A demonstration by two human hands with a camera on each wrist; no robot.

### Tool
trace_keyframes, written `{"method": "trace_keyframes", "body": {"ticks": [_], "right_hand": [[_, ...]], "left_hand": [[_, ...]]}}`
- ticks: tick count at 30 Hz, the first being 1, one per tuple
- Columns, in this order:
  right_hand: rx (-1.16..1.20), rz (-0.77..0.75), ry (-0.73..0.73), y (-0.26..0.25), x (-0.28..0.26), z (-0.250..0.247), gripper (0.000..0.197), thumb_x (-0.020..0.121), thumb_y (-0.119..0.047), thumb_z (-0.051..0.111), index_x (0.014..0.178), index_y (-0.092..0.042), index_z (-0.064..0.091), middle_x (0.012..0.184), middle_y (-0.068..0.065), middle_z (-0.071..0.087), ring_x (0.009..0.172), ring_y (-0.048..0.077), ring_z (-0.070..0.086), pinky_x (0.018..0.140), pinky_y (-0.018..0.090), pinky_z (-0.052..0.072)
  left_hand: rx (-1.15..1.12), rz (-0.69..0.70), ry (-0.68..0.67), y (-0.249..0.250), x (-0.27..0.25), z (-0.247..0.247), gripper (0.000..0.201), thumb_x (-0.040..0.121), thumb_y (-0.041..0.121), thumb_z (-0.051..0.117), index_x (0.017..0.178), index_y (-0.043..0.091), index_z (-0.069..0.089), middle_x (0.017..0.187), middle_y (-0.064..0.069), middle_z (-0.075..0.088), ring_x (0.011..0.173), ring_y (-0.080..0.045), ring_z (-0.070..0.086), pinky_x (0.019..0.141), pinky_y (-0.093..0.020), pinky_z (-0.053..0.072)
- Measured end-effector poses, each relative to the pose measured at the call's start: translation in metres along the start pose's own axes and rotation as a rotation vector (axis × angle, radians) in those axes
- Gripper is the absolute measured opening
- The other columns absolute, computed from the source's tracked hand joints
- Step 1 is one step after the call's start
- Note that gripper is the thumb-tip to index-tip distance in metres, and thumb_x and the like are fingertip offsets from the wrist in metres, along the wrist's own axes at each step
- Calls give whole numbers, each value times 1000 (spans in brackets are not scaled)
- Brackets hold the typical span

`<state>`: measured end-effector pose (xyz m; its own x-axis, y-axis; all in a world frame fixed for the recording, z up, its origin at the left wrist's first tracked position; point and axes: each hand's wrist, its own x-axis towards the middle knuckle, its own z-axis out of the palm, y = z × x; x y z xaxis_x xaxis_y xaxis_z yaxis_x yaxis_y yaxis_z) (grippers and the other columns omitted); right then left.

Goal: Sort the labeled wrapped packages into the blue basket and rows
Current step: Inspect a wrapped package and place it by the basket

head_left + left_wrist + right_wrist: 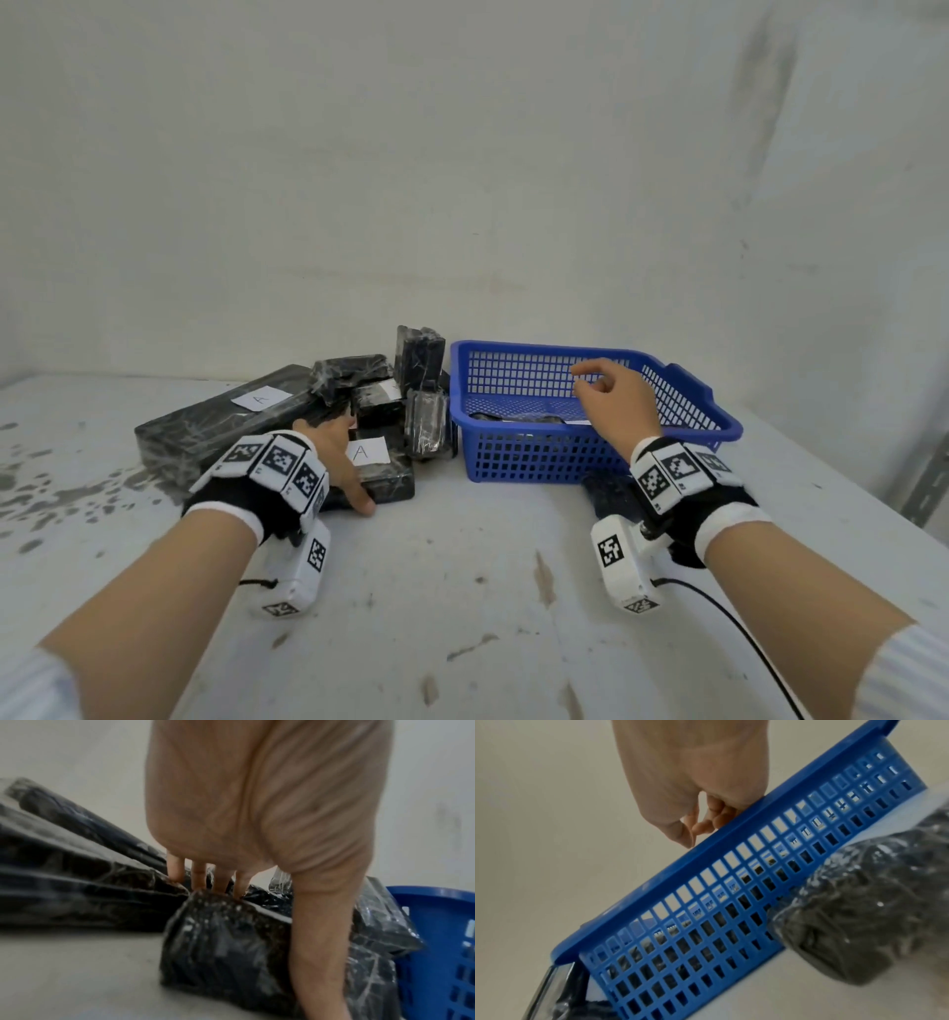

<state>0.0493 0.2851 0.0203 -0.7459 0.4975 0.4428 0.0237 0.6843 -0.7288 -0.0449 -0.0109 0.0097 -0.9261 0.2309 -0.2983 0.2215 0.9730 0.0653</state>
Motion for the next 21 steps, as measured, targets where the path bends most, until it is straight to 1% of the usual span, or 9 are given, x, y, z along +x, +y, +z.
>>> {"method": "trace_keyframes", "body": {"ticks": [2, 4, 6, 8, 11, 14, 17, 19, 21], "right_hand": [[17, -33, 34, 1, -6, 0, 19, 96, -9, 57, 108, -18, 69, 67, -2, 52, 70, 17, 53, 65, 23, 44], [31, -51, 49, 0, -12, 1, 20, 95, -9, 58, 107, -21, 69, 70, -6, 55, 93, 28, 57, 82, 37, 49], [41, -65, 54, -2, -17, 2, 20, 95, -10, 59, 106, -24, 68, 76, -9, 56, 102, 31, 56, 90, 47, 50], [74, -65, 39, -5, -22, 4, 19, 95, -12, 59, 105, -26, 66, 80, -8, 58, 96, 28, 56, 85, 43, 52], [181, -32, -46, -17, -35, 7, 18, 97, -15, 59, 111, -24, 66, 85, 1, 64, 83, 20, 59, 69, 25, 48], [261, -27, -113, -37, -57, 11, 16, 98, -21, 61, 113, -25, 65, 90, 2, 68, 86, 18, 63, 69, 22, 48], [371, -14, -234, -64, -81, 10, 23, 98, -39, 60, 117, -27, 66, 101, 1, 72, 92, 15, 67, 77, 26, 53], [560, 65, -391, -80, -97, 6, 25, 96, -48, 58, 114, -33, 64, 108, 6, 74, 89, 20, 69, 79, 36, 57], [726, 129, -493, -89, -109, -1, 29, 94, -47, 60, 119, -31, 64, 111, 11, 74, 90, 28, 72, 78, 40, 58]], "left_hand": [[33, 2, 29, -1, 2, 1, 129, 62, 57, 83, 155, 22, 0, 159, -10, 15, 145, -38, 16, 116, -50, 26], [-5, 7, 41, -4, 0, 1, 127, 60, 56, 84, 155, 23, 5, 157, -10, 15, 143, -36, 22, 114, -49, 30], [-101, 7, 36, -8, -6, -2, 123, 60, 54, 85, 154, 22, 12, 155, -11, 17, 141, -33, 28, 113, -45, 33], [-194, 10, 61, -13, -15, -6, 117, 60, 57, 83, 152, 22, 19, 153, -10, 23, 138, -30, 33, 111, -42, 34], [-335, 38, 174, -20, -36, -15, 117, 57, 59, 83, 151, 19, 25, 148, -11, 31, 129, -29, 42, 106, -41, 39], [-507, 125, 273, -17, -65, -25, 117, 54, 49, 89, 149, 18, 28, 140, -11, 32, 112, -28, 50, 96, -44, 50], [-578, 244, 381, -5, -94, -32, 113, 58, 41, 90, 149, 18, 26, 140, -7, 28, 120, -26, 46, 98, -36, 46], [-607, 332, 430, 5, -112, -34, 114, 59, 37, 90, 150, 18, 24, 141, -3, 26, 122, -20, 44, 92, -26, 41], [-637, 408, 437, 16, -127, -31, 114, 59, 33, 91, 150, 20, 24, 136, 2, 26, 118, -15, 44, 83, -20, 41]]}}
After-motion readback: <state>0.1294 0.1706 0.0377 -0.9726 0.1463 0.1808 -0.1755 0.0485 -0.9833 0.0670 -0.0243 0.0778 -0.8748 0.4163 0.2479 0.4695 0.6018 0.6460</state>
